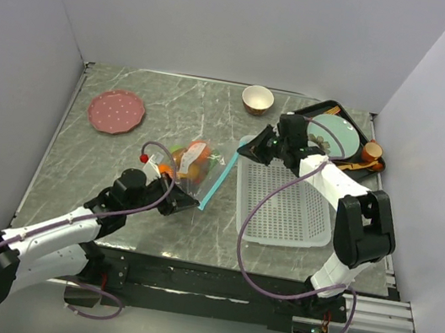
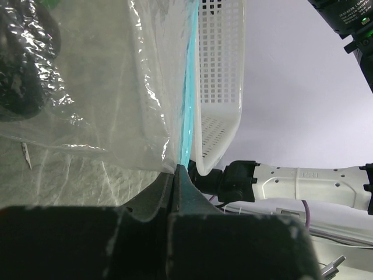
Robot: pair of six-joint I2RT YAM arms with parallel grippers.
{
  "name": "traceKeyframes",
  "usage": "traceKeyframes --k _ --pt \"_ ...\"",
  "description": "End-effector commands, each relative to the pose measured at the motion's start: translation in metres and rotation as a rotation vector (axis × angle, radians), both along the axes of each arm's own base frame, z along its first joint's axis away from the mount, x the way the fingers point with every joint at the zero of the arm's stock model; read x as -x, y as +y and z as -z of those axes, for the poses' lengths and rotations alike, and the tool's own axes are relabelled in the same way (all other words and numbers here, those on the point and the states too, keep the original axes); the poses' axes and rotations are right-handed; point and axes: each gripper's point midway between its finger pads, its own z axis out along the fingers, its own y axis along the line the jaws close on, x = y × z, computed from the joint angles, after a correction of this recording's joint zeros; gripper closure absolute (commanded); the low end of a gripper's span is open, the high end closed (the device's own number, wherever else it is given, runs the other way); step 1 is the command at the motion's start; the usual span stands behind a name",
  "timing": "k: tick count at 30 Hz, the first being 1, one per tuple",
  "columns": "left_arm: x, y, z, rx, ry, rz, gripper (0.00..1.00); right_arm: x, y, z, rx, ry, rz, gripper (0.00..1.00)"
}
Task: Place the food in the zip-top bag and seal the zipper
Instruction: Place the zipper food storage bag at the center of the board, then reset both arms
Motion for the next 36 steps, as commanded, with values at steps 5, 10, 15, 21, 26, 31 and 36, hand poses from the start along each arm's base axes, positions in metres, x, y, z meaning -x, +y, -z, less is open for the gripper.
traceKeyframes --k 5,10,15,21,26,31,36 --pt "0.001 0.001 -0.015 0.021 -0.052 0.005 0.99 -0.024 0.005 -0.027 -0.024 -0.088 0.008 0.92" --pt "0.002 0.003 -0.012 0.0 -0.056 0.007 0.99 -0.021 0.005 -0.029 -0.021 -0.099 -0.012 0.75" --pt "-0.004 0.001 -0.028 -0.07 -0.143 0.039 0.53 -0.017 0.002 -0.046 0.051 -0.129 -0.106 0.38" --pt "-0.015 0.014 -0.032 -0.265 -0.206 0.035 0.01 -0.014 -0.05 -0.062 0.356 -0.181 -0.116 0.17" --pt "-0.028 0.037 -0.053 -0.382 -0.25 -0.067 0.01 -0.011 -0.104 -0.063 0.621 -0.15 -0.009 0.12" --pt "-0.042 0.059 -0.076 -0.49 -0.279 -0.167 0.01 -0.004 -0.145 -0.066 0.775 -0.146 0.113 0.03" --pt "-0.056 0.062 -0.1 -0.537 -0.32 -0.201 0.01 0.003 -0.176 -0.067 0.815 -0.148 0.23 0.0"
